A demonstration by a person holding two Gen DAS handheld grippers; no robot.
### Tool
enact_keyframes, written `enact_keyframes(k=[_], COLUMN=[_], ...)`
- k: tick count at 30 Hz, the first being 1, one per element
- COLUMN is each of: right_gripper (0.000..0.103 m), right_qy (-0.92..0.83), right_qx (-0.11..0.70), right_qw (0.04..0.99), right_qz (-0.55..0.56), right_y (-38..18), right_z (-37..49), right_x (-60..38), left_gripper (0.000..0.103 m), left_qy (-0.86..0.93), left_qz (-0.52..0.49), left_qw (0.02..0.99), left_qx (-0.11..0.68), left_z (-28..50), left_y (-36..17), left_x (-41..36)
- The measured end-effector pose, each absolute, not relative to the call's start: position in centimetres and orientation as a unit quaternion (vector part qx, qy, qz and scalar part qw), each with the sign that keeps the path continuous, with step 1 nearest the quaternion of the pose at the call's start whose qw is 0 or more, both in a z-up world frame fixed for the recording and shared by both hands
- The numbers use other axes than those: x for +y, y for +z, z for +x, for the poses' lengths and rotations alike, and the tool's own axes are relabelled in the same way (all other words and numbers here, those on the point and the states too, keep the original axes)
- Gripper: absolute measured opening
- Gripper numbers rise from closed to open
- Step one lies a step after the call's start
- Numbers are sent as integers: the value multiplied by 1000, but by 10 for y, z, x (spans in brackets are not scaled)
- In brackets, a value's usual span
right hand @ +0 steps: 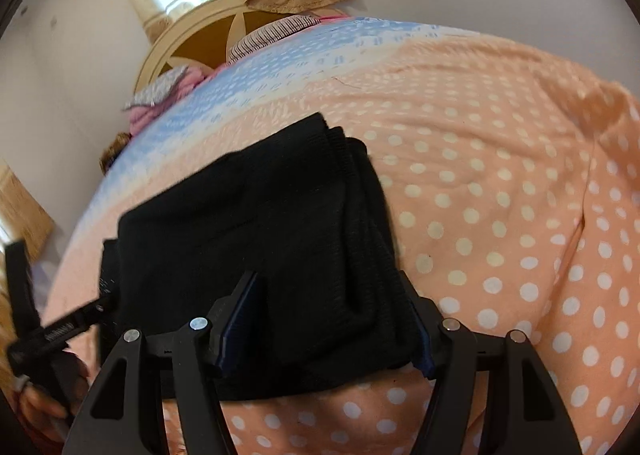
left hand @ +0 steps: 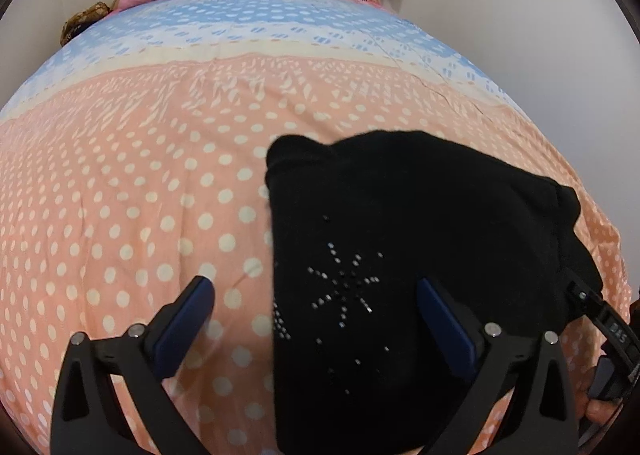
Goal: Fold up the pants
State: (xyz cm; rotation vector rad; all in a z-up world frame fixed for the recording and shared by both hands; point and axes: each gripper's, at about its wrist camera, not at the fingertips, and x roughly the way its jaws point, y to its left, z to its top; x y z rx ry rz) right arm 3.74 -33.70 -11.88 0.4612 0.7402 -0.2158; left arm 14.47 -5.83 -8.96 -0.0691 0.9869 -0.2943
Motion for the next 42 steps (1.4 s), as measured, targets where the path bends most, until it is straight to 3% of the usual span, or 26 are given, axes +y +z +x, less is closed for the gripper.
enact_keyframes(k=[7,10,13,23,25,28,29,32,34,36,39,42], right_gripper=[50,49,47,45,45,45,45,45,45,45,45,45], right_qy=[-117,-128,-129,-118,-116,-117,-116,-115,-115,-114,-113,-113], right_qx=[359,356,351,345,345,344,344,344,343,343,343,343], right_qw=[908,912,915,913,912,912,912,912,912,911,911,911], right_qz=[182,156,154,185,191,190,192,192,195,198,200,199], right_y=[-119,-118,-117,-117,-117,-117,-117,-117,-117,-117,-117,-117], right_z=[37,37,34,32,32,32,32,32,32,31,32,32], right_x=[-328,-321,-320,-326,-327,-326,-327,-327,-327,-327,-327,-328], left_gripper=[103,101,84,84,74,30,27,27,35,36,46,63], left_qy=[-138,-156,-189,-203,-205,-205,-212,-213,-205,-198,-178,-152], left_qz=[-22,-38,-64,-140,-161,-171,-183,-194,-201,-221,-210,-173], left_qw=[874,860,854,849,844,838,832,828,828,823,829,844], left_qx=[465,484,480,468,468,475,480,481,482,484,487,484], left_z=[138,139,140,136,133,128,128,128,128,128,125,121], left_y=[-93,-89,-84,-91,-90,-89,-90,-92,-93,-95,-92,-86], left_x=[-66,-66,-59,-41,-37,-34,-32,-30,-31,-28,-28,-30])
